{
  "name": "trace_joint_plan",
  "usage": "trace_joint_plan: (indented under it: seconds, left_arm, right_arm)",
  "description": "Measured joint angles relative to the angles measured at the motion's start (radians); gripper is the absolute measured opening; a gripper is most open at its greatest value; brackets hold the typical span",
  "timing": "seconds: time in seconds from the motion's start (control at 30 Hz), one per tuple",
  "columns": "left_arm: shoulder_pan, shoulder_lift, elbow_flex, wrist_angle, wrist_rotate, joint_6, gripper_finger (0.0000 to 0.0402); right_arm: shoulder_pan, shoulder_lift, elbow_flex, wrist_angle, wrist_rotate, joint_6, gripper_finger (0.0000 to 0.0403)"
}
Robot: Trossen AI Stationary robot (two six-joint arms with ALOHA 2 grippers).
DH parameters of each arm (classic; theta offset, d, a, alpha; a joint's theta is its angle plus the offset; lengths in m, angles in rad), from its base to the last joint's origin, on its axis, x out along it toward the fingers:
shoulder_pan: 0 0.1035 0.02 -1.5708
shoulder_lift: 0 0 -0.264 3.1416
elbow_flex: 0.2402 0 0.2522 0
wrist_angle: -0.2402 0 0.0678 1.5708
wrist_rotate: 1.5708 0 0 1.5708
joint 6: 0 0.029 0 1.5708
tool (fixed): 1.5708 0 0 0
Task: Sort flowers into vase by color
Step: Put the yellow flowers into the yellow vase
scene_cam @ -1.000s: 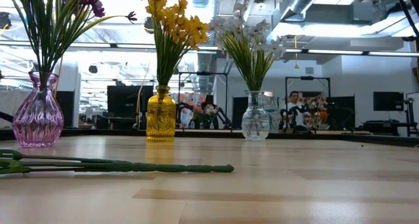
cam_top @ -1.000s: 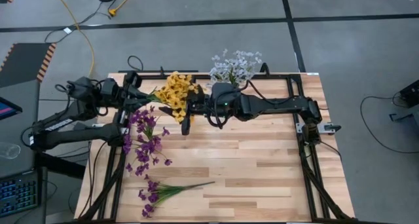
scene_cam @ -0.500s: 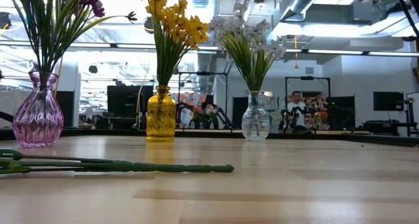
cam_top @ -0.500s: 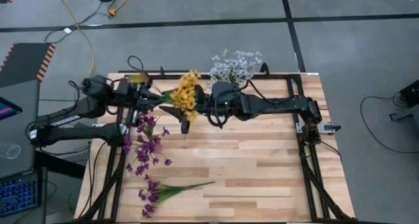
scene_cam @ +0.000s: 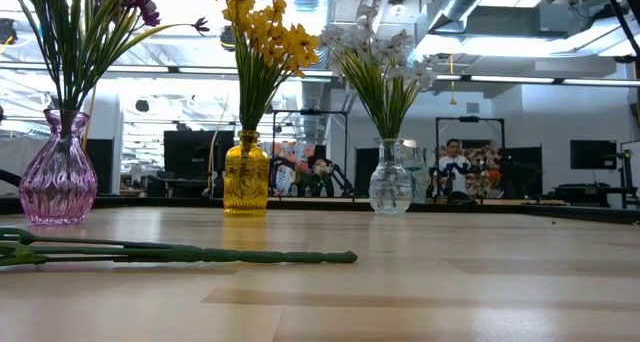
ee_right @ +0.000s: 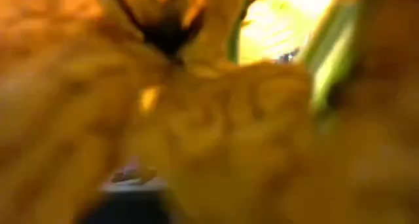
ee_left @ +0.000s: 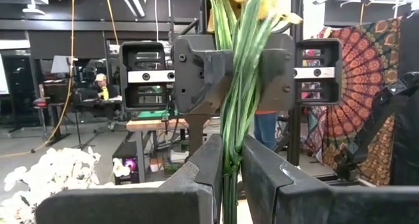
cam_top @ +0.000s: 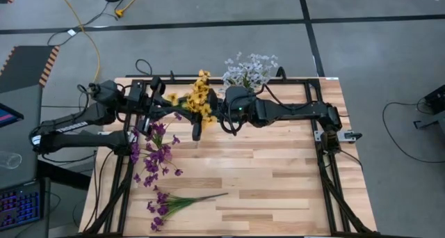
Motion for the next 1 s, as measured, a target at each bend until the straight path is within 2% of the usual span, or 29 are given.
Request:
trace_joint_plan:
  seconds: [0.27,0.47,0.83,1.0]
  left_arm:
    - [0.0,0.0,0.0,0.0,0.033,0.001,0.0032]
    - [0.0,0.001,0.0,0.0,0.096,-0.001,0.004]
    - [0.001,0.001,0.0,-0.002,0.08,0.0,0.0154]
    - [0.001,0.003,0.0,-0.019,0.081,0.0,0.0186]
  right_arm:
    - [0.0,0.0,0.0,-0.001,0.006,0.008,0.0046]
    - [-0.001,0.0,0.0,-0.006,-0.002,0.068,0.0038]
    - [-0.006,-0.008,0.0,-0.16,-0.006,0.11,0.0037]
    - [-0.007,-0.015,0.001,-0.201,-0.007,0.126,0.0041]
